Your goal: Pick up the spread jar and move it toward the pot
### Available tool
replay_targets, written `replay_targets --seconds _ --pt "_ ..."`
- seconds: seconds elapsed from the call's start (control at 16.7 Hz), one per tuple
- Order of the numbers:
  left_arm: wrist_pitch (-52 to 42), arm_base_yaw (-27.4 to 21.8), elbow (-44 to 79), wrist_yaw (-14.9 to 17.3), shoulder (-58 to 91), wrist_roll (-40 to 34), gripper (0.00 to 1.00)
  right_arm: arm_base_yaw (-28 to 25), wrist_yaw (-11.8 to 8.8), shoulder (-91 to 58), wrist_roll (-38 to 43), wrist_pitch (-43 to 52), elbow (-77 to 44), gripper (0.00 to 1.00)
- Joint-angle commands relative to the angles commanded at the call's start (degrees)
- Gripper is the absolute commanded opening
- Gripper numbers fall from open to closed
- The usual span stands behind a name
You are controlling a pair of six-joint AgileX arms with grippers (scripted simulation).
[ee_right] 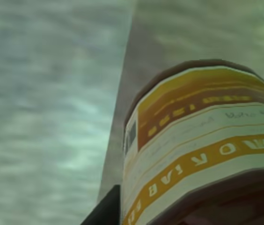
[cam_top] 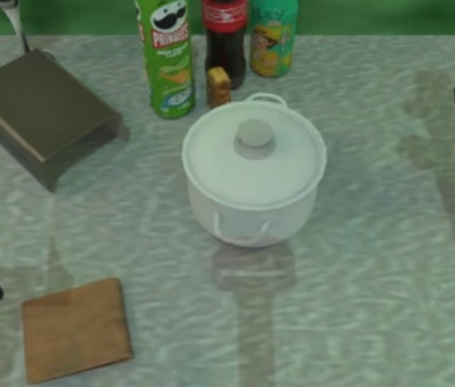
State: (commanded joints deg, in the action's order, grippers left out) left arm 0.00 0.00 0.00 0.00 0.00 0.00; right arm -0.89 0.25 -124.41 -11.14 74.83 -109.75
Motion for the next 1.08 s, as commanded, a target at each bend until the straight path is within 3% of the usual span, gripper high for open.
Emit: replay_targets --seconds 0.3,0.72,1.08 --pt "0.0 0.0 0.0 0.0 0.0 0.0 1.00 -0.5 -0.1 12.4 0.0 3.4 9.2 0.00" --pt "0.0 0.0 0.0 0.0 0.0 0.0 1.00 -0.8 -0.2 12.3 1.0 3.6 9.1 0.00" --pt "0.0 0.0 0.0 0.0 0.0 0.0 1.00 -8.7 -0.1 3.4 16.6 2.2 2.1 0.00"
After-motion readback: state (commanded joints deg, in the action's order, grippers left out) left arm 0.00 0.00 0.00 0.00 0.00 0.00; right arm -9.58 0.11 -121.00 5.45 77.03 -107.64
